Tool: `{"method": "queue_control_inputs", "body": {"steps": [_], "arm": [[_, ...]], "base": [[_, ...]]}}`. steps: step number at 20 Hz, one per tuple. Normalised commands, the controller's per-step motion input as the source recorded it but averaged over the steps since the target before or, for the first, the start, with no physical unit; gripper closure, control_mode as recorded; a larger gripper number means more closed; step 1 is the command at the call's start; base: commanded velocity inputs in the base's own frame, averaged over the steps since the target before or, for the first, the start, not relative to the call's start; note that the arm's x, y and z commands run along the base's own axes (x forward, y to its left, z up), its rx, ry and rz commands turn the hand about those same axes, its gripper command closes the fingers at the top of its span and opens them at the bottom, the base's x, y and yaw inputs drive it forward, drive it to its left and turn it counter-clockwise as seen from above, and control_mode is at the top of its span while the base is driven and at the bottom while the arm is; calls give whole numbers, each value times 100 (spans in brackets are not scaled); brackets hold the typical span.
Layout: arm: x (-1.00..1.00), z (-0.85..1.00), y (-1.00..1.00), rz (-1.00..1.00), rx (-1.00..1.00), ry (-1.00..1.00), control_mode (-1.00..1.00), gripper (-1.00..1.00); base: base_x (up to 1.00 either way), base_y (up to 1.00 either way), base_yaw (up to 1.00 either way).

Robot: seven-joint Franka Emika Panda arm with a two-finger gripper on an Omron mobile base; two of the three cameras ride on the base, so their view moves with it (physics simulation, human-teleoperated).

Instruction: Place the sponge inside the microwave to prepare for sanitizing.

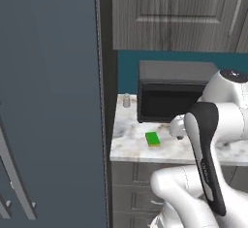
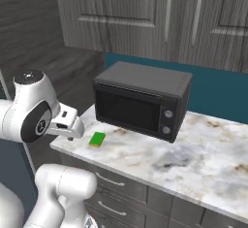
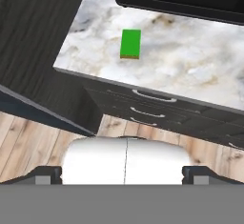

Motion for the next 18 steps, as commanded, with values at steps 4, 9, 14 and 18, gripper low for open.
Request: {"method": "queue_control_inputs", "body": {"steps": [4,9,14,18], "arm": [[82,-56,6,-7,-7,-2,-100,-100],[93,-50,5,-27,-6,-1,-100,-100],[56,-21,-1,-15,1,3,-100,-100],[22,-21,-5,2,4,11,-100,-100]], "base": [[0,0,0],[0,0,0],[0,0,0],[0,0,0]]}}
